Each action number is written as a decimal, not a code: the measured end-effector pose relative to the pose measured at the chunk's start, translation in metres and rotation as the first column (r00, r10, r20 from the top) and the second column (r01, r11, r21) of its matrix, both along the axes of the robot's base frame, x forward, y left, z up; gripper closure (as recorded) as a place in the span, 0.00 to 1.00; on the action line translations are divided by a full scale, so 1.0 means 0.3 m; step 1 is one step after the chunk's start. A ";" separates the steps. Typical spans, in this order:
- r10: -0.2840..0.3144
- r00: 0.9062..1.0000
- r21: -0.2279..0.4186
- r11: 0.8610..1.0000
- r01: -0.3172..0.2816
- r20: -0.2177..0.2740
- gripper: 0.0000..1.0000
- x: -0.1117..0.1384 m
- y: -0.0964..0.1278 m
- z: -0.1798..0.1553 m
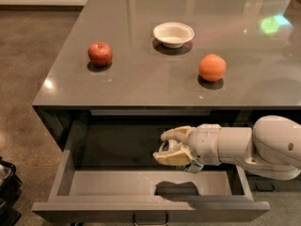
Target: Place 7up can into top drawer
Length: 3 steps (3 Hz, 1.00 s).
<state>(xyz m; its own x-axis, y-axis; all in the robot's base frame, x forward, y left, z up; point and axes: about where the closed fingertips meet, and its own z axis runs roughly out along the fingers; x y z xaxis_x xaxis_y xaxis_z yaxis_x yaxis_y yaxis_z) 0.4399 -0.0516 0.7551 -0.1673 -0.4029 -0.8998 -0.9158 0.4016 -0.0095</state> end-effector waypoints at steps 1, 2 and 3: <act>0.008 0.994 -0.061 0.998 -0.015 -0.110 1.00 0.006 -0.005 -0.070; 0.003 0.994 -0.050 0.999 -0.009 -0.112 1.00 0.005 -0.016 -0.085; -0.048 0.988 -0.034 0.998 0.043 -0.150 1.00 0.014 -0.082 -0.160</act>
Offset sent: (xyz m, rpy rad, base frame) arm 0.0011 -0.0016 -0.0155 -0.0470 0.0770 0.0107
